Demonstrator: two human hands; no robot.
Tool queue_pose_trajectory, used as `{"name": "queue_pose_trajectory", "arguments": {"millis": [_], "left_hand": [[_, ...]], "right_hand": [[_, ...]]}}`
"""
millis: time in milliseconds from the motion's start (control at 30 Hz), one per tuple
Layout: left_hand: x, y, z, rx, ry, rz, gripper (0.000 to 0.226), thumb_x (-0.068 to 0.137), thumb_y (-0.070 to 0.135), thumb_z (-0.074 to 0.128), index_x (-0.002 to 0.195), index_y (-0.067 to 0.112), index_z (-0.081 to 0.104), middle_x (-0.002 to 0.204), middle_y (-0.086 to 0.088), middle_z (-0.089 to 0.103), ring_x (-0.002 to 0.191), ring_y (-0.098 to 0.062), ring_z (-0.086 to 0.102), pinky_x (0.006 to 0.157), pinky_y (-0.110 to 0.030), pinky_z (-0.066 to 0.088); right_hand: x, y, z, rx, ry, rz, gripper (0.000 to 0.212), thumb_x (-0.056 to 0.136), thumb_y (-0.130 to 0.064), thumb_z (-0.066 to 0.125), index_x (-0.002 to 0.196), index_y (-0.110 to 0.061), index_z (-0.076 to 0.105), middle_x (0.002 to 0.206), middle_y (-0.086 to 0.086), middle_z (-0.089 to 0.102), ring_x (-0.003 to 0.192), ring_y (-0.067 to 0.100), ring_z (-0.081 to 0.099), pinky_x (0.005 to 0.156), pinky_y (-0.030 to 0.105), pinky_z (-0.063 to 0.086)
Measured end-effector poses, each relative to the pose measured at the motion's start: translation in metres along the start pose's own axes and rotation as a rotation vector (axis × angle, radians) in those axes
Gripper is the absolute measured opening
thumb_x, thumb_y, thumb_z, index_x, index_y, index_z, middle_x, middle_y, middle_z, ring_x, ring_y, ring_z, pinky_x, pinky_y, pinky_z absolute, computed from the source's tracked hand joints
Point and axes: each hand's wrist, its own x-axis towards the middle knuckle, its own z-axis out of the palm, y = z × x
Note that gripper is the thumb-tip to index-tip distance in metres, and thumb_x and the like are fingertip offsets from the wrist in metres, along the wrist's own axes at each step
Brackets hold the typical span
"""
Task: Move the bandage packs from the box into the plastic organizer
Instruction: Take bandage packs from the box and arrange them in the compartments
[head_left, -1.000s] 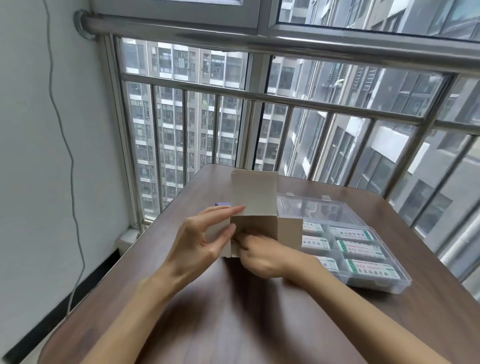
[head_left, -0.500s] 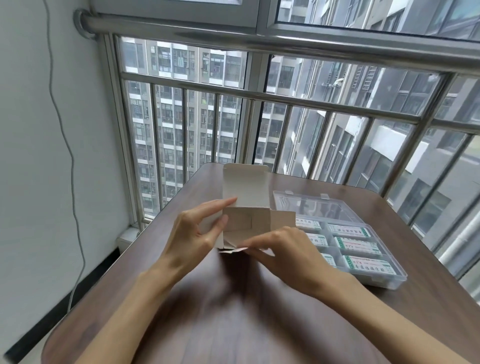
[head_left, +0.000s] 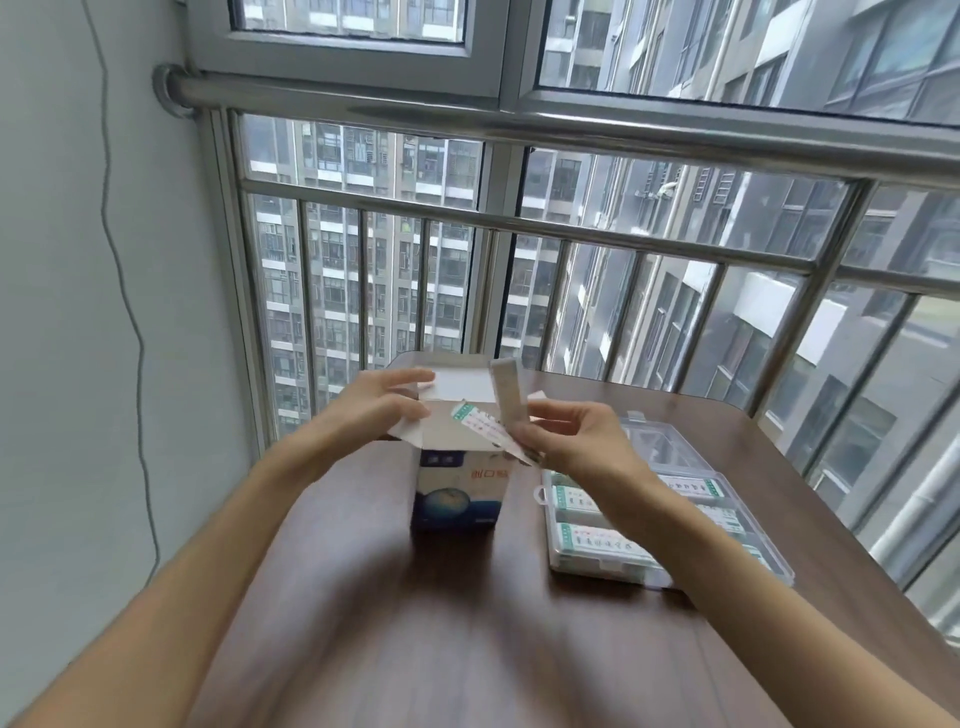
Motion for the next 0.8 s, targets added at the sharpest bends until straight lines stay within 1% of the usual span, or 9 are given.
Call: {"name": "queue_pose_trajectory", "arguments": {"millis": [67, 133, 233, 333, 433, 500, 567, 700, 800], "left_hand": [[0.005, -0.001, -0.002, 0.037, -0.026, -0.044, 0.052, 0.089, 0.017, 0.061, 0.139, 0.021, 0.045, 0.131, -0.007, 0.055, 0.104, -0.015, 0.054, 0.077, -0.023, 0.045], [0.008, -0.009, -0.003, 0.261, 0.039, -0.055, 0.06, 0.088, 0.036, 0.064, 0.142, 0.023, 0.04, 0.142, -0.005, 0.048, 0.115, -0.017, 0.053, 0.092, -0.034, 0.046], [0.002, -0.006, 0.004, 0.681, 0.377, 0.084, 0.062, 0.087, 0.06, 0.051, 0.139, 0.026, 0.044, 0.149, 0.0, 0.039, 0.136, -0.021, 0.035, 0.111, -0.048, 0.031], [-0.022, 0.024, 0.023, 0.508, 0.643, 0.351, 0.035, 0.094, 0.048, 0.046, 0.106, 0.022, 0.066, 0.112, 0.003, 0.064, 0.105, -0.015, 0.057, 0.082, -0.03, 0.044], [-0.032, 0.045, 0.045, 0.326, 0.319, 0.258, 0.031, 0.092, 0.051, 0.048, 0.083, 0.028, 0.067, 0.08, 0.013, 0.067, 0.071, -0.005, 0.062, 0.065, -0.027, 0.051], [-0.032, 0.051, 0.057, 0.096, 0.06, 0.146, 0.021, 0.091, 0.037, 0.059, 0.087, 0.023, 0.074, 0.08, 0.007, 0.073, 0.072, -0.006, 0.067, 0.063, -0.025, 0.055], [-0.03, 0.053, 0.071, -0.152, -0.05, 0.06, 0.012, 0.09, 0.021, 0.064, 0.092, 0.016, 0.074, 0.082, 0.001, 0.075, 0.072, -0.002, 0.069, 0.06, -0.017, 0.054], [-0.03, 0.047, 0.101, -0.518, -0.077, -0.128, 0.013, 0.093, 0.013, 0.058, 0.095, 0.008, 0.071, 0.083, -0.004, 0.076, 0.078, -0.009, 0.072, 0.067, -0.02, 0.058], [-0.032, 0.051, 0.12, -0.802, -0.161, -0.213, 0.026, 0.098, 0.013, 0.045, 0.099, 0.003, 0.069, 0.095, -0.011, 0.074, 0.089, -0.017, 0.072, 0.074, -0.026, 0.059]], "right_hand": [[-0.003, -0.002, 0.0, 0.106, -0.009, 0.073, 0.013, 0.084, -0.007, 0.067, 0.084, -0.021, 0.068, 0.088, 0.008, 0.074, 0.077, 0.015, 0.068, 0.075, 0.023, 0.057], [-0.005, -0.003, 0.001, 0.144, 0.004, 0.096, 0.014, 0.082, -0.006, 0.068, 0.082, -0.02, 0.065, 0.087, 0.01, 0.074, 0.078, 0.016, 0.068, 0.074, 0.022, 0.057], [-0.006, -0.002, -0.004, 0.188, 0.031, 0.096, 0.018, 0.08, -0.007, 0.069, 0.09, -0.02, 0.062, 0.088, 0.011, 0.074, 0.081, 0.018, 0.068, 0.076, 0.023, 0.057], [-0.009, -0.003, -0.011, 0.199, 0.045, 0.094, 0.029, 0.08, -0.007, 0.069, 0.107, -0.015, 0.06, 0.094, 0.014, 0.073, 0.085, 0.02, 0.069, 0.078, 0.026, 0.058], [-0.014, -0.003, -0.022, 0.183, 0.052, 0.072, 0.029, 0.08, -0.008, 0.068, 0.107, -0.014, 0.06, 0.09, 0.011, 0.074, 0.078, 0.017, 0.07, 0.072, 0.023, 0.058], [-0.019, -0.001, -0.03, 0.164, 0.055, 0.056, 0.025, 0.08, -0.008, 0.069, 0.103, -0.014, 0.06, 0.086, 0.008, 0.075, 0.073, 0.014, 0.071, 0.066, 0.02, 0.057], [-0.025, 0.003, -0.04, 0.077, 0.116, 0.019, 0.02, 0.081, -0.012, 0.07, 0.1, -0.012, 0.061, 0.085, 0.007, 0.075, 0.073, 0.014, 0.071, 0.063, 0.02, 0.055], [-0.036, 0.017, -0.064, -0.496, 0.525, -0.479, 0.006, 0.082, -0.024, 0.072, 0.087, -0.021, 0.071, 0.078, -0.008, 0.073, 0.068, 0.007, 0.068, 0.058, 0.023, 0.053], [-0.046, 0.03, -0.078, -1.002, 0.561, -0.772, 0.008, 0.084, -0.027, 0.068, 0.088, -0.027, 0.075, 0.087, -0.013, 0.073, 0.075, 0.007, 0.065, 0.06, 0.025, 0.052]]}}
